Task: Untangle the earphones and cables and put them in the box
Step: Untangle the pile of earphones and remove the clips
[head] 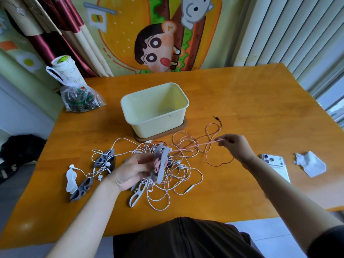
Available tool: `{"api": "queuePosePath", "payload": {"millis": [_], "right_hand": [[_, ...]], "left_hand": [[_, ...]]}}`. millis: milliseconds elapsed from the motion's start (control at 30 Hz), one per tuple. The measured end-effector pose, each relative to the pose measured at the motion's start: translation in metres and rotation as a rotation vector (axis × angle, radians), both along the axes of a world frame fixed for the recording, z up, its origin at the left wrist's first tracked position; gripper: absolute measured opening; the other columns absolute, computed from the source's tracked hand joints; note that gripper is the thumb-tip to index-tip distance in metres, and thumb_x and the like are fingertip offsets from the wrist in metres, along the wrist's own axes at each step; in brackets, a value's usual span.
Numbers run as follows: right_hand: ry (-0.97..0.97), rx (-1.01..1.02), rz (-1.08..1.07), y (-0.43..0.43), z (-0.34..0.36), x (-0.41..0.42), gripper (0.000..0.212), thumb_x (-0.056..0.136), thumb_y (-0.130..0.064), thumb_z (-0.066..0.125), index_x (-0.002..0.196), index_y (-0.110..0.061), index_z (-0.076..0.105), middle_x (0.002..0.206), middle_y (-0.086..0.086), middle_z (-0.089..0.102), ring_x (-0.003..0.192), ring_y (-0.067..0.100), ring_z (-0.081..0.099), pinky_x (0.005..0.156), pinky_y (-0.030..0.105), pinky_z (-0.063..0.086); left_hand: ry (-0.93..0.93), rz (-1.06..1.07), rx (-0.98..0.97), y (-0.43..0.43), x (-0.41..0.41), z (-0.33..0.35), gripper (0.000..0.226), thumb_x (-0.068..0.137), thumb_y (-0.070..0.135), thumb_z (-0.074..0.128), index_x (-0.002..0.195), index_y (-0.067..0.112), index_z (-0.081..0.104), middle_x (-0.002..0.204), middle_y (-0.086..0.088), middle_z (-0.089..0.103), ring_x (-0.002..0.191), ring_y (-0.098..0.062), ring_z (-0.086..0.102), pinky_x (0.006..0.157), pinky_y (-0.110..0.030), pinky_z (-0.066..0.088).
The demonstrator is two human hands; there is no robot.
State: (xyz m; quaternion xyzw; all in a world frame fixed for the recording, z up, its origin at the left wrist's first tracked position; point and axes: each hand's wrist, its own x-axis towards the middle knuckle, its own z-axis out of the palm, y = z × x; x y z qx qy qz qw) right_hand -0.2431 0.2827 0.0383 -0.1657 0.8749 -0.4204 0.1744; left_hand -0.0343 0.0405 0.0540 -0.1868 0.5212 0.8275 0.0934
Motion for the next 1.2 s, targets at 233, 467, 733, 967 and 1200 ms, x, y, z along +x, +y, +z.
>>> {"api": "queuePosePath", "payload": {"millis": [233,467,733,967,1200], "right_hand": [[-0.134,0.19,-0.074,0.018,-0.047,0.019,0.018,0.094,-0.014,0.054,0.093,-0.01,0.072,0.078,0.005,0.063,0.066,0.016,0.051,0.047,0.015,0.032],[-0.149,0.26,0.087,0.002,-0.066,0.062,0.021,0.096,-0.013,0.051,0.096,-0.007,0.071,0.08,0.002,0.061,0.078,0.016,0.054,0.055,0.012,0.035],[0.209,0.233,0.274,0.003,-0.046,0.088,0.02,0.09,-0.033,0.058,0.102,-0.018,0.063,0.087,-0.009,0.054,0.082,0.007,0.05,0.066,0.01,0.039],[0.704,-0.017,0.597,-0.001,-0.024,0.107,0.033,0.099,-0.036,0.038,0.088,-0.018,0.063,0.08,-0.007,0.063,0.071,0.011,0.054,0.056,0.022,0.044],[0.558,0.049,0.328,-0.006,-0.022,0.105,0.034,0.097,-0.04,0.039,0.095,-0.023,0.069,0.085,-0.007,0.071,0.076,0.014,0.065,0.056,0.023,0.046]], "left_hand": [[0.238,0.321,0.353,-0.001,-0.01,0.013,0.062,0.027,0.012,0.099,0.086,0.012,0.078,0.086,-0.01,0.072,0.073,-0.018,0.07,0.061,-0.031,0.059],[0.346,0.617,0.595,0.008,-0.039,0.03,0.053,0.068,0.01,0.081,0.118,0.011,0.064,0.124,-0.014,0.064,0.116,-0.034,0.058,0.095,-0.056,0.046],[0.084,1.099,0.231,-0.009,-0.061,0.026,0.018,0.094,0.013,0.056,0.111,0.009,0.063,0.11,-0.008,0.066,0.101,-0.018,0.065,0.091,-0.039,0.054],[-0.062,1.36,-0.017,-0.034,-0.067,0.009,0.021,0.091,0.006,0.061,0.111,0.008,0.067,0.099,-0.008,0.068,0.083,-0.012,0.065,0.07,-0.028,0.058],[-0.039,1.239,0.377,-0.041,-0.062,0.013,0.015,0.096,0.012,0.054,0.083,0.007,0.059,0.082,-0.004,0.06,0.075,-0.011,0.062,0.095,-0.041,0.051]]}}
